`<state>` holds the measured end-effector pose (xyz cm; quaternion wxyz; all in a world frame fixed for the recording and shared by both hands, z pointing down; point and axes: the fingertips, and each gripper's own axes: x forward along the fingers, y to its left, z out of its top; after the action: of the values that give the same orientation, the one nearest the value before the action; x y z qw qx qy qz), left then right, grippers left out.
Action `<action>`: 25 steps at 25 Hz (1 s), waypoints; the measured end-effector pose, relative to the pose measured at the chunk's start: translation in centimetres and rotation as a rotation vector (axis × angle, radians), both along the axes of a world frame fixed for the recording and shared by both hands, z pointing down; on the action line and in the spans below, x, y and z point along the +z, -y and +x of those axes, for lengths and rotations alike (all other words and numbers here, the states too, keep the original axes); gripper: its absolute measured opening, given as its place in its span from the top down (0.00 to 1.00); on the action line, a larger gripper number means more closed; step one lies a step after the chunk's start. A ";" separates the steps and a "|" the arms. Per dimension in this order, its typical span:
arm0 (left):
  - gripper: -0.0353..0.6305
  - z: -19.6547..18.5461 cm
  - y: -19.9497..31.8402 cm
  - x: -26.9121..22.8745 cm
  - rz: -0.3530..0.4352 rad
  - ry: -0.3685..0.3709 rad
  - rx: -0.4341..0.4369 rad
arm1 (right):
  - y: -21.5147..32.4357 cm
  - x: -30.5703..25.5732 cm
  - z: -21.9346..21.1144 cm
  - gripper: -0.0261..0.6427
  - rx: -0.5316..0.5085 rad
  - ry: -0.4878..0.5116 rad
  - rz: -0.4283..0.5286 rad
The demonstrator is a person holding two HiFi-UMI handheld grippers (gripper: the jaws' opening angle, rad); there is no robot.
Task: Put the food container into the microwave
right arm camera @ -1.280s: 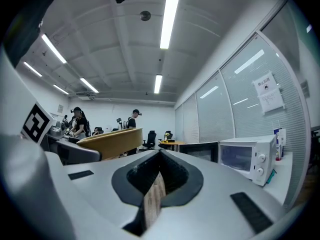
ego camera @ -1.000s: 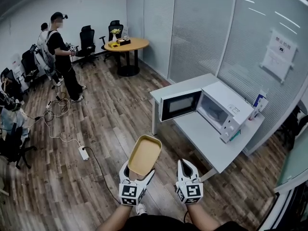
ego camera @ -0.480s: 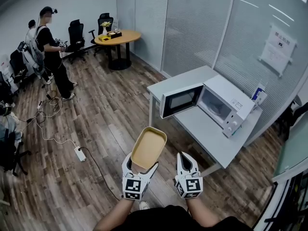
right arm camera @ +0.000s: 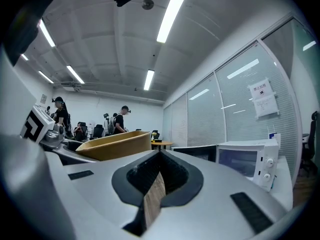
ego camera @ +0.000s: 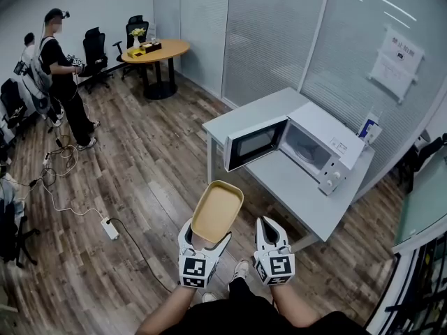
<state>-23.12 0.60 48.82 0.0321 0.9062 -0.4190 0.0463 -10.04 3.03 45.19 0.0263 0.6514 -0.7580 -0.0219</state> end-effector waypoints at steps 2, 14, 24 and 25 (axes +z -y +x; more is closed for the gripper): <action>0.21 0.7 0.6 0.1 -0.001 0.004 0.011 | 0.7 0.0 0.7 0.96 0.009 0.010 0.002; 0.21 6.5 7.0 0.3 -0.001 0.026 0.059 | 8.5 2.0 5.6 0.96 0.040 0.016 -0.040; 0.21 12.9 13.2 0.6 -0.011 0.059 0.089 | 14.4 2.1 12.6 0.96 0.080 0.027 -0.046; 0.20 13.5 13.7 0.6 -0.010 0.061 0.093 | 14.8 2.2 13.3 0.96 0.086 0.030 -0.046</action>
<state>-9.57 -13.06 49.39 0.0216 0.9226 -0.3772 0.0776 3.31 -11.76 47.39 0.0309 0.6827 -0.7300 0.0065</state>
